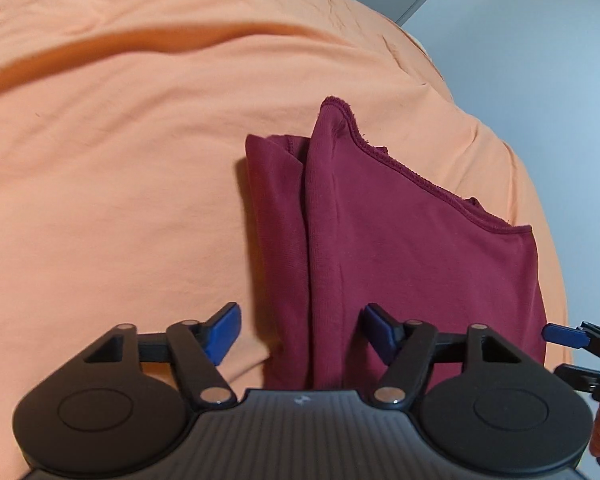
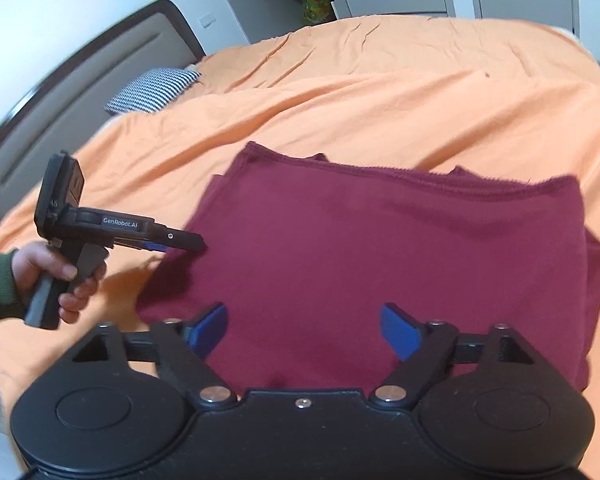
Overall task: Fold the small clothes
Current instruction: 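Move both open tools to the sides of the folded shirt, then grasp the folded shirt with both tools and fold it in half again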
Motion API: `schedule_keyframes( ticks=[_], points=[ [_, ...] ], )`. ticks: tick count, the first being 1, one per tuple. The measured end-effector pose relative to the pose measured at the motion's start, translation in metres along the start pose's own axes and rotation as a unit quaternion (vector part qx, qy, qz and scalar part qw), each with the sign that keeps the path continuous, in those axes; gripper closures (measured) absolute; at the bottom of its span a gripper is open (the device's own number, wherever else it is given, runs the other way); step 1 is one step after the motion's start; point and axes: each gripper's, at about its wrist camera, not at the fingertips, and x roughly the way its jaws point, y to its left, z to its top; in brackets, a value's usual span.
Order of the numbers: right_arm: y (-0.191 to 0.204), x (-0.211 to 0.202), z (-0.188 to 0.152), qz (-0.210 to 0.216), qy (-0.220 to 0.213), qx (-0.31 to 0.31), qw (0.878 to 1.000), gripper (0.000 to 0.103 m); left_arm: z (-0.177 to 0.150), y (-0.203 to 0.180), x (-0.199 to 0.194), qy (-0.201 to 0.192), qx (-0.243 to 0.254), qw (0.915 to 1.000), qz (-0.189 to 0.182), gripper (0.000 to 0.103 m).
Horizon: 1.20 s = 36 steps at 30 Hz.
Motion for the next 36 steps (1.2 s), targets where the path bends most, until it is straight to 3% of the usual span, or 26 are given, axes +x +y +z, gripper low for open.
schedule_keyframes(
  ticks=[3, 5, 7, 8, 10, 14, 21, 24, 26, 29, 33, 36],
  points=[
    [0.001, 0.011, 0.006, -0.028, 0.003, -0.028, 0.999, 0.037, 0.003, 0.0, 0.008, 0.004, -0.014, 0.9998, -0.011, 0.044],
    [0.0, 0.022, 0.011, -0.04, 0.011, -0.039, 0.998, 0.057, 0.005, -0.003, 0.01, 0.004, -0.01, 0.9998, -0.016, 0.06],
    [0.0, 0.033, 0.016, -0.048, 0.017, -0.049, 0.998, 0.072, 0.005, -0.009, 0.01, 0.005, 0.002, 0.9999, -0.013, 0.07],
    [0.001, 0.038, 0.018, -0.054, 0.02, -0.057, 0.997, 0.076, 0.005, -0.012, 0.011, 0.006, 0.011, 0.9999, -0.006, 0.075],
    [0.002, 0.051, 0.023, -0.063, 0.025, -0.07, 0.995, 0.089, 0.007, -0.018, 0.011, 0.007, 0.019, 0.9998, 0.002, 0.08],
    [0.003, 0.084, 0.03, -0.073, 0.057, -0.07, 0.993, 0.101, 0.008, -0.027, 0.001, -0.001, 0.018, 0.9998, 0.004, 0.085],
    [-0.015, 0.137, 0.03, -0.075, 0.107, -0.005, 0.991, 0.103, 0.01, -0.062, -0.025, -0.016, 0.052, 0.9984, -0.017, 0.086],
    [-0.027, 0.14, 0.026, -0.062, 0.099, 0.037, 0.992, 0.103, 0.015, -0.089, -0.029, -0.021, 0.065, 0.9972, -0.03, 0.086],
    [-0.04, 0.128, 0.023, -0.027, 0.068, 0.092, 0.993, 0.095, 0.02, -0.112, -0.031, -0.024, 0.075, 0.9962, -0.037, 0.086],
    [-0.07, 0.092, 0.011, 0.029, 0.016, 0.191, 0.981, 0.073, 0.026, -0.149, -0.026, -0.018, 0.092, 0.9945, -0.045, 0.086],
    [-0.104, 0.035, -0.017, 0.055, -0.043, 0.262, 0.962, 0.068, 0.021, -0.203, 0.002, 0.002, 0.134, 0.9899, -0.046, 0.086],
    [-0.13, 0.013, -0.042, 0.063, -0.062, 0.323, 0.942, 0.064, 0.006, -0.224, 0.043, 0.033, 0.158, 0.9868, -0.012, 0.086]
  ],
)
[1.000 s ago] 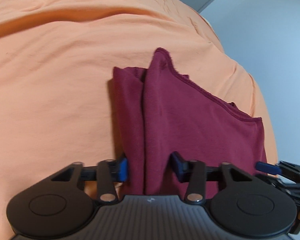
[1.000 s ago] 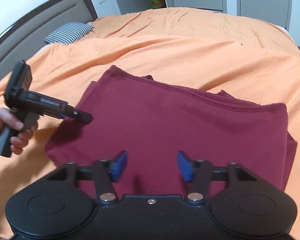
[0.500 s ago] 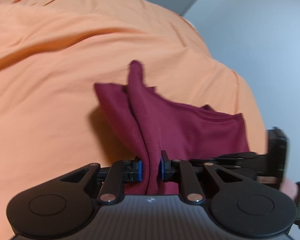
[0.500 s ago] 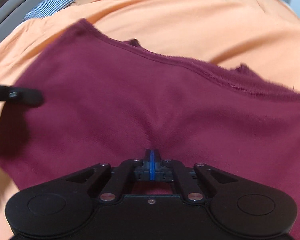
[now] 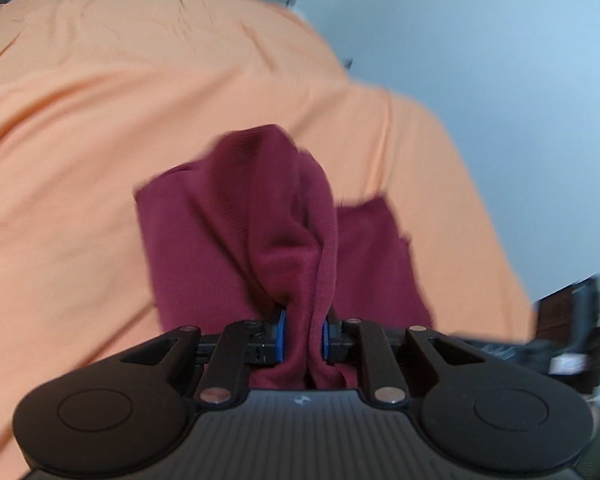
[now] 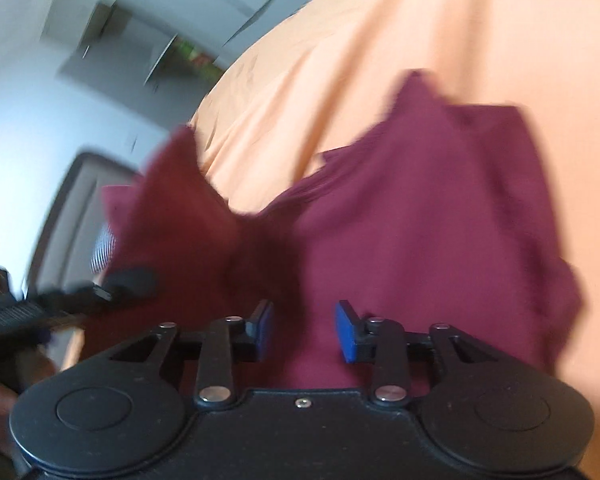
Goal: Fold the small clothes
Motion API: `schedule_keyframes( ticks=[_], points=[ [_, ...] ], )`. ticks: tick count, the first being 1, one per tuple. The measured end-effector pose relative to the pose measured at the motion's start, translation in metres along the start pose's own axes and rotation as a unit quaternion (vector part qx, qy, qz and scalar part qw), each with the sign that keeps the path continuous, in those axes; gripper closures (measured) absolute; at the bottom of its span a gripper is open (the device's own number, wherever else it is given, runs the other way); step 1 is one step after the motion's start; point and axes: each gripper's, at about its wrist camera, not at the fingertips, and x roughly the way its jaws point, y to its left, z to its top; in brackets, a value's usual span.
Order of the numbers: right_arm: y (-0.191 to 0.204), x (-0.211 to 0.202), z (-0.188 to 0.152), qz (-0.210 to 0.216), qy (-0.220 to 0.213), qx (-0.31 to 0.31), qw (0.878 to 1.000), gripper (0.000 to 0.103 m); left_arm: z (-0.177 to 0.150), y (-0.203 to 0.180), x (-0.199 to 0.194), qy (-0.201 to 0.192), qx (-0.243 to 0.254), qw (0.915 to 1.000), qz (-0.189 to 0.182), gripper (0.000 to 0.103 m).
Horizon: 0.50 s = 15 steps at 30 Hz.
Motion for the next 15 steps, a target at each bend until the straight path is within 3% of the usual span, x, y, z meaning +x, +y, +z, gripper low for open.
schedule_keyframes(
  ticks=[3, 6, 10, 15],
  points=[
    [-0.029, -0.011, -0.001, 0.018, -0.011, 0.074, 0.997, 0.059, -0.011, -0.012, 0.026, 0.027, 0.021, 0.9991, 0.025, 0.083],
    [-0.043, -0.012, -0.001, 0.046, -0.022, 0.12, 0.991, 0.05, -0.023, -0.013, 0.01, 0.013, 0.012, 0.9998, 0.006, 0.073],
    [-0.045, -0.012, 0.005, 0.065, -0.017, 0.125, 0.99, 0.037, -0.03, -0.011, -0.031, -0.028, -0.013, 0.9979, -0.057, 0.042],
    [-0.042, -0.001, 0.014, 0.067, 0.003, 0.11, 0.992, 0.034, -0.048, 0.013, -0.061, -0.041, -0.027, 0.9983, -0.03, 0.04]
  ],
)
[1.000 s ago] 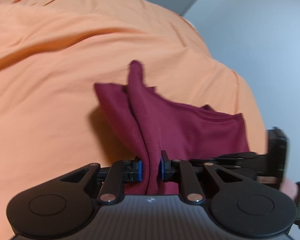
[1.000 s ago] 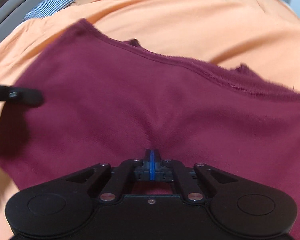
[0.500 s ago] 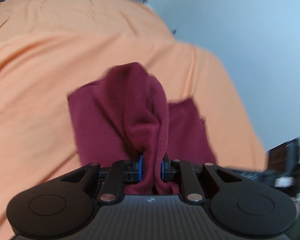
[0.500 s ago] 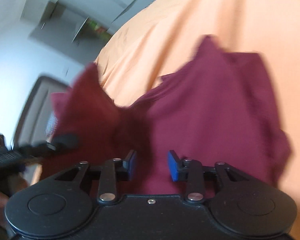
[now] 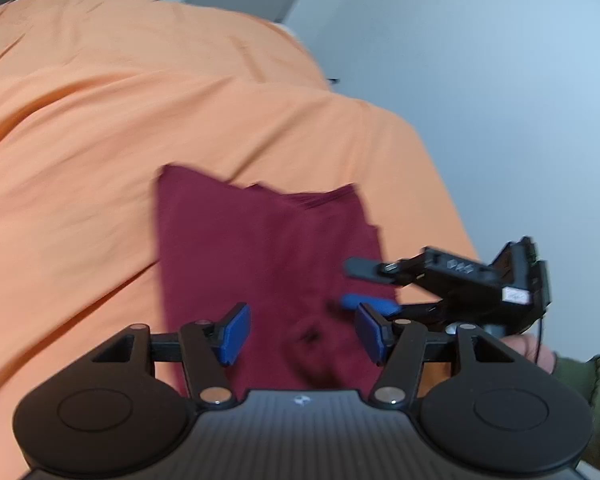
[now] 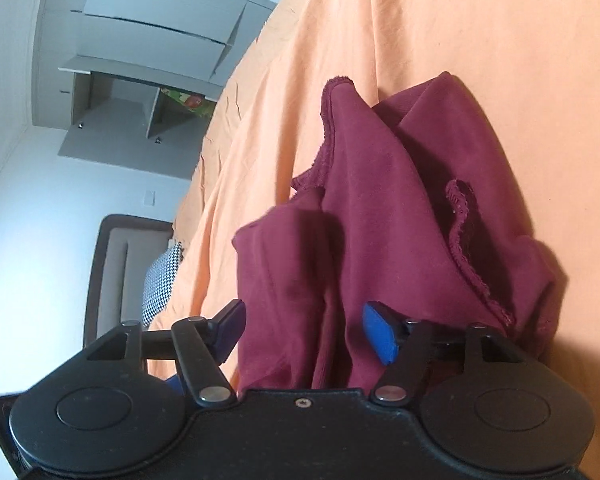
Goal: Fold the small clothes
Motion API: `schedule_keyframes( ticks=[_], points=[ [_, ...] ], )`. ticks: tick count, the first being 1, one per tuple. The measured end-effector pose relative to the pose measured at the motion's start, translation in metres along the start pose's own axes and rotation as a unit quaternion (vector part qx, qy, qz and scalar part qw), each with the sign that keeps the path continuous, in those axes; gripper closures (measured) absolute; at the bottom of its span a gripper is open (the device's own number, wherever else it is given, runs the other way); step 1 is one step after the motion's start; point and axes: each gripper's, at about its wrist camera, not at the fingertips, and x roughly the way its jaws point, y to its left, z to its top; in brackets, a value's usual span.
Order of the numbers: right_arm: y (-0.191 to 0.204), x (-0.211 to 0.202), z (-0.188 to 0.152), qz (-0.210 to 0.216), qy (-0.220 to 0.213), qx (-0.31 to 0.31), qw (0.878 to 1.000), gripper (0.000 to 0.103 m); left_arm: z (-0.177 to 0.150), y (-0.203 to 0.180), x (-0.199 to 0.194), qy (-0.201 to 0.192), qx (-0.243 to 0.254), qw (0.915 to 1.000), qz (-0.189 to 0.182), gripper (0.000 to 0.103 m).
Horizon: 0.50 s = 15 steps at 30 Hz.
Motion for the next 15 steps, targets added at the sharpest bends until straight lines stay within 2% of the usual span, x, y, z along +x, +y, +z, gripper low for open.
schedule_keyframes(
  ticks=[4, 7, 9, 11, 13, 15],
  points=[
    [0.005, 0.012, 0.001, -0.015, 0.01, -0.023, 1.0, 0.034, -0.018, 0.037, -0.002, 0.022, -0.055, 0.9978, 0.031, 0.04],
    [0.011, 0.024, -0.001, -0.019, 0.015, -0.043, 0.999, 0.034, -0.025, 0.053, 0.001, 0.029, -0.066, 0.9959, 0.054, 0.04],
    [0.015, 0.031, -0.002, -0.02, 0.019, -0.056, 0.998, 0.041, -0.028, 0.063, 0.001, 0.033, -0.074, 0.9947, 0.063, 0.04],
    [0.021, 0.036, -0.001, -0.025, 0.023, -0.076, 0.997, 0.059, -0.029, 0.071, 0.004, 0.034, -0.082, 0.9938, 0.067, 0.04],
    [0.027, 0.042, -0.002, -0.043, 0.032, -0.089, 0.995, 0.066, -0.029, 0.075, 0.008, 0.036, -0.085, 0.9931, 0.071, 0.04],
    [0.03, 0.05, -0.005, -0.046, 0.041, -0.086, 0.994, 0.067, -0.029, 0.076, 0.012, 0.038, -0.088, 0.9926, 0.075, 0.04]
  ],
)
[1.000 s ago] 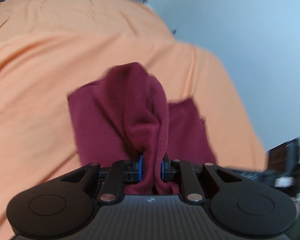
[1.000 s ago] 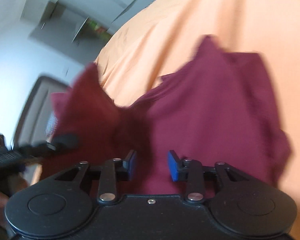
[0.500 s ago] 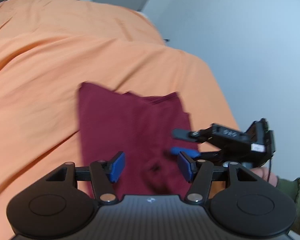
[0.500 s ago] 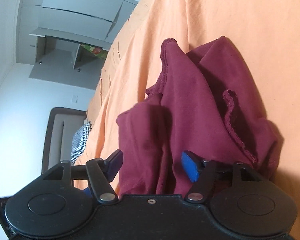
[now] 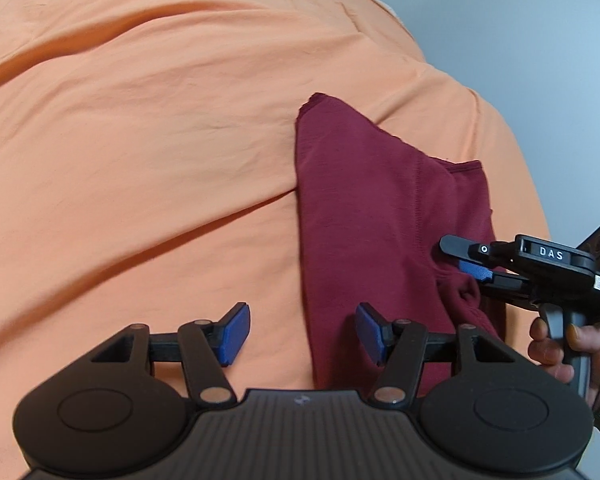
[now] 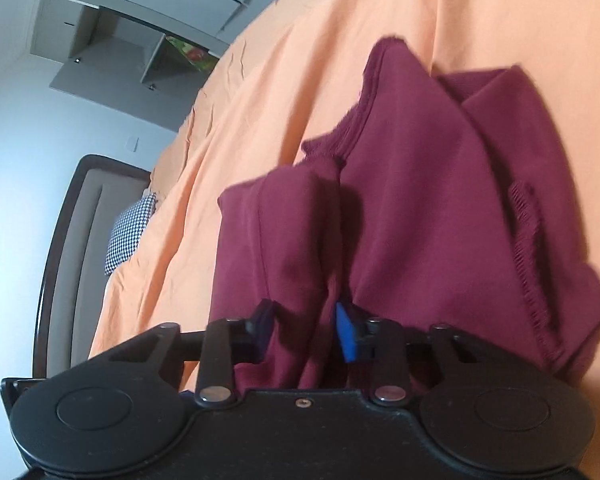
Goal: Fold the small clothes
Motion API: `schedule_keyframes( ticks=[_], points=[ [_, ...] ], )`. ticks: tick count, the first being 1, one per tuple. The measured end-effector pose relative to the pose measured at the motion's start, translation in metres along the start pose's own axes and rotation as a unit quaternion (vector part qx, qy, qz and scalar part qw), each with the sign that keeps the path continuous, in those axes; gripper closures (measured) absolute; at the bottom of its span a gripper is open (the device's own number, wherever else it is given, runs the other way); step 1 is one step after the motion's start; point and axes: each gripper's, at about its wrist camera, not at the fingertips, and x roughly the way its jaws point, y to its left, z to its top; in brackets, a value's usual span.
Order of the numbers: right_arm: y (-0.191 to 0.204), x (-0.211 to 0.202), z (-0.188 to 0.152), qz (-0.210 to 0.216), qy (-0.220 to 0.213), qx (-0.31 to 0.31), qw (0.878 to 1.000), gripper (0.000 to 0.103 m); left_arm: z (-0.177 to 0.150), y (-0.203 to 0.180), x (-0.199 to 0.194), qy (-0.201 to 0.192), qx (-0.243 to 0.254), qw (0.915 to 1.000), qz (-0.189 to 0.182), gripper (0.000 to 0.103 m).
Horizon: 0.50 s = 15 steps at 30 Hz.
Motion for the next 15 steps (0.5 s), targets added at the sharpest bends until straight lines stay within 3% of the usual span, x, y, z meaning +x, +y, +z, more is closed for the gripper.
schedule_keyframes(
  ticks=[3, 4, 8, 12, 15],
  points=[
    [0.01, 0.011, -0.003, -0.013, 0.014, -0.016, 1.0, 0.071, 0.001, 0.0, 0.005, 0.003, 0.0, 1.0, 0.003, 0.04],
    [0.012, 0.012, -0.003, -0.02, 0.015, -0.026, 0.999, 0.093, 0.001, 0.0, 0.006, 0.003, 0.002, 1.0, 0.003, 0.04],
    [0.024, -0.004, 0.005, -0.009, 0.0, -0.066, 0.998, 0.093, 0.006, -0.005, 0.009, -0.003, 0.007, 1.0, -0.006, 0.04],
    [0.025, -0.049, 0.024, -0.011, -0.023, -0.111, 0.994, 0.093, 0.012, -0.013, 0.014, -0.007, 0.013, 0.9998, -0.015, 0.037],
    [0.006, -0.063, 0.036, -0.07, -0.032, -0.12, 0.99, 0.092, 0.013, -0.021, 0.023, -0.001, 0.02, 0.9996, -0.018, 0.036]
  ],
)
